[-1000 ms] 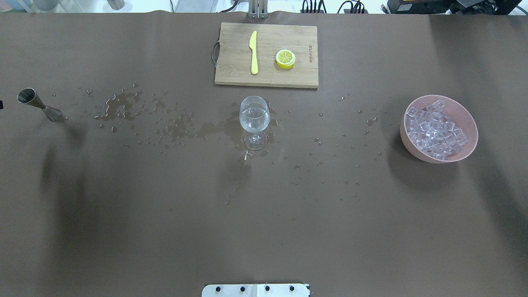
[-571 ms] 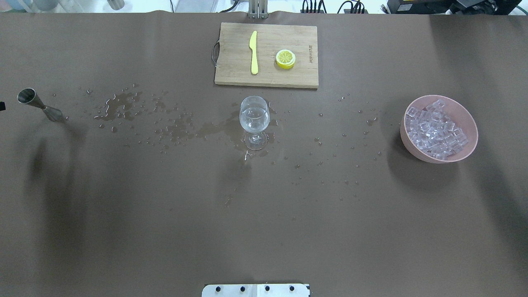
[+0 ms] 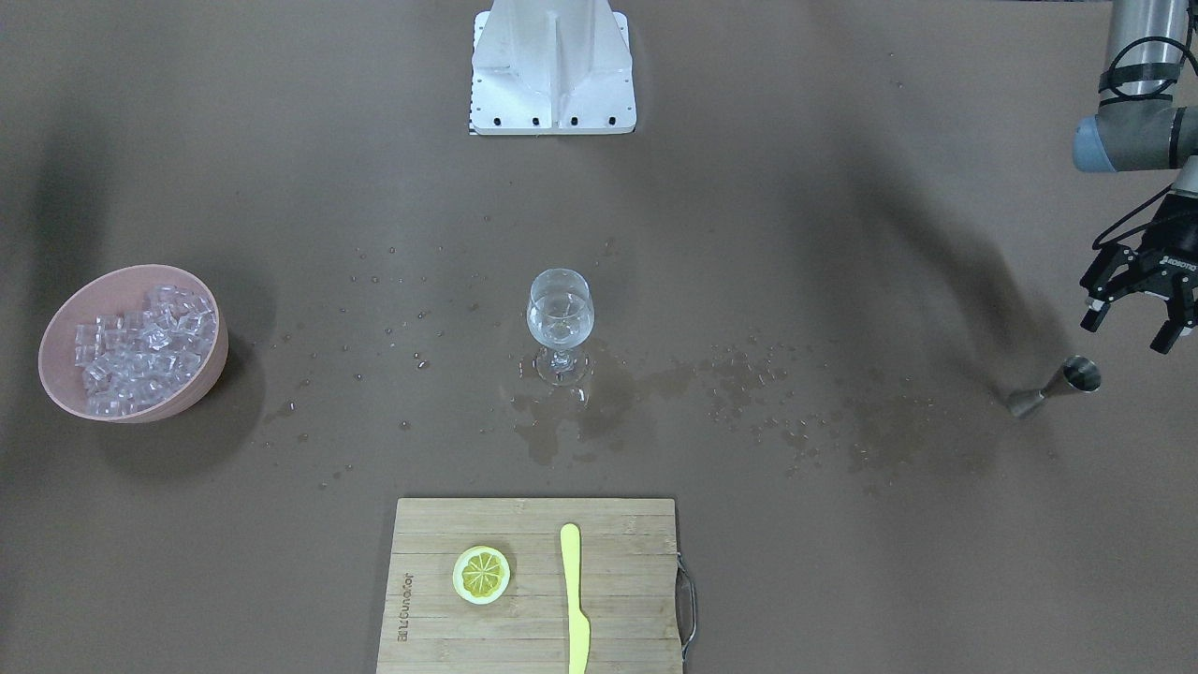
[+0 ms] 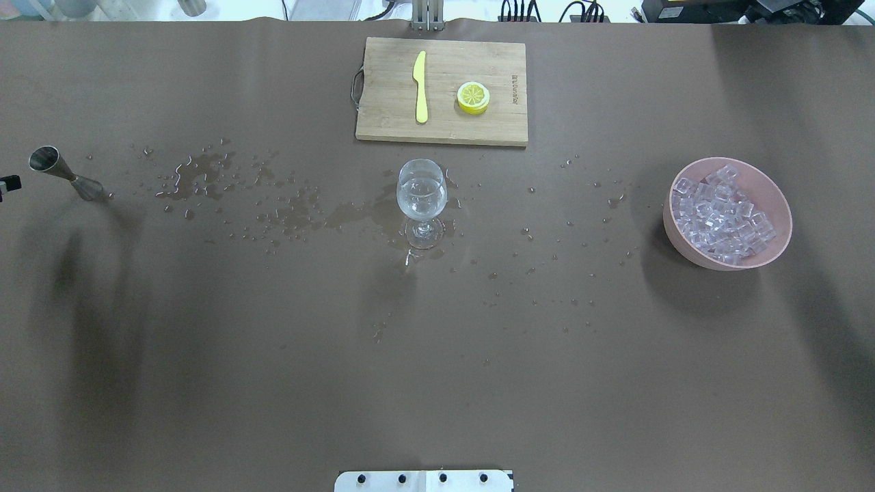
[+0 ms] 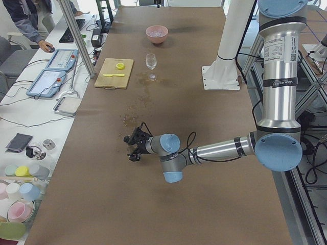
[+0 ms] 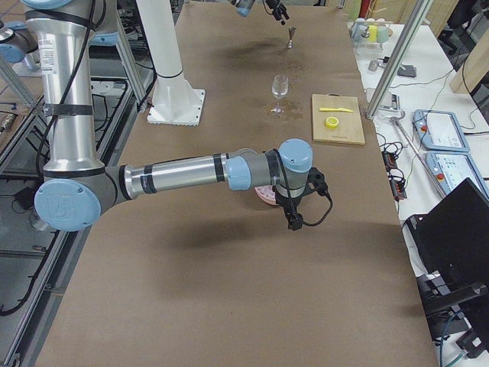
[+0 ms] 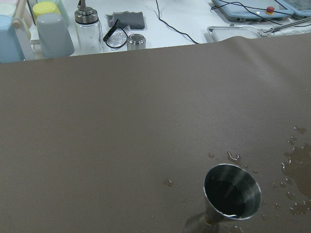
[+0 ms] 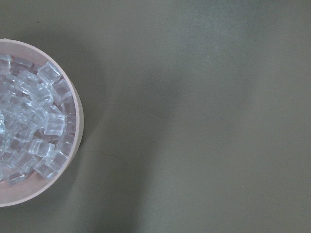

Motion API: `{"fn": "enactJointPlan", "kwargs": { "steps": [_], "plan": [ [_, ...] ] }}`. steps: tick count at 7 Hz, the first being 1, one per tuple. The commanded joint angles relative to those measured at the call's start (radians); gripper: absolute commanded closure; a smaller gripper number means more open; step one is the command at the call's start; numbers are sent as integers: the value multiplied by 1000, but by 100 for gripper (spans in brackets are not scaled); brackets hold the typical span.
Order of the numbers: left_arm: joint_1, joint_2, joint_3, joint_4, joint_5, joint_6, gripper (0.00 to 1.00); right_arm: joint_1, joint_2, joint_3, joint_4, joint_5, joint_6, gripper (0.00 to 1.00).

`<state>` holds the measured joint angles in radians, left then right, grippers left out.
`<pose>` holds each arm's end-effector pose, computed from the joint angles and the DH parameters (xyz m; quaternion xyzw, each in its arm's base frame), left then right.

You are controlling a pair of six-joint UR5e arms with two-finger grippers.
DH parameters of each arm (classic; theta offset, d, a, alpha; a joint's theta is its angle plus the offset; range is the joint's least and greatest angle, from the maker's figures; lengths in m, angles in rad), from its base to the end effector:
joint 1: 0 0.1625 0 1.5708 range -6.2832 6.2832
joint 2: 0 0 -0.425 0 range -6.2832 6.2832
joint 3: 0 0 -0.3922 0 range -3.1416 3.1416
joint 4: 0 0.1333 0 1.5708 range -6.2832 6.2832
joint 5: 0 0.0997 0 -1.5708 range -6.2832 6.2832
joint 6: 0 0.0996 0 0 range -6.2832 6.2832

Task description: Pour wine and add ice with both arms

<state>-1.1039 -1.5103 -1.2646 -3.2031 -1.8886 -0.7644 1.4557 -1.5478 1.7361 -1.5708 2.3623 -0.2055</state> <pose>0.1161 -0.4573 0.6607 0.4031 0.4414 -0.0255 0.8013 0.0039 -0.5099 0.5641 0.1040 -0.3795 -0.1824 0.9011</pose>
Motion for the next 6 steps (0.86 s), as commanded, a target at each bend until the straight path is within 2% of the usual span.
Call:
{"fn": "enactJointPlan", "kwargs": {
  "steps": [1, 2, 3, 6],
  "plan": [
    [57, -8, 4, -7, 79, 2, 3, 0, 0, -1, 0, 0, 0, 0],
    [81, -8, 5, -6, 121, 1, 3, -2, 0, -1, 0, 0, 0, 0],
    [120, -8, 7, -4, 222, -6, 3, -2, 0, -1, 0, 0, 0, 0],
    [180, -8, 8, -6, 297, -76, 3, -5, 0, -1, 0, 5, 0, 0]
  ]
}}
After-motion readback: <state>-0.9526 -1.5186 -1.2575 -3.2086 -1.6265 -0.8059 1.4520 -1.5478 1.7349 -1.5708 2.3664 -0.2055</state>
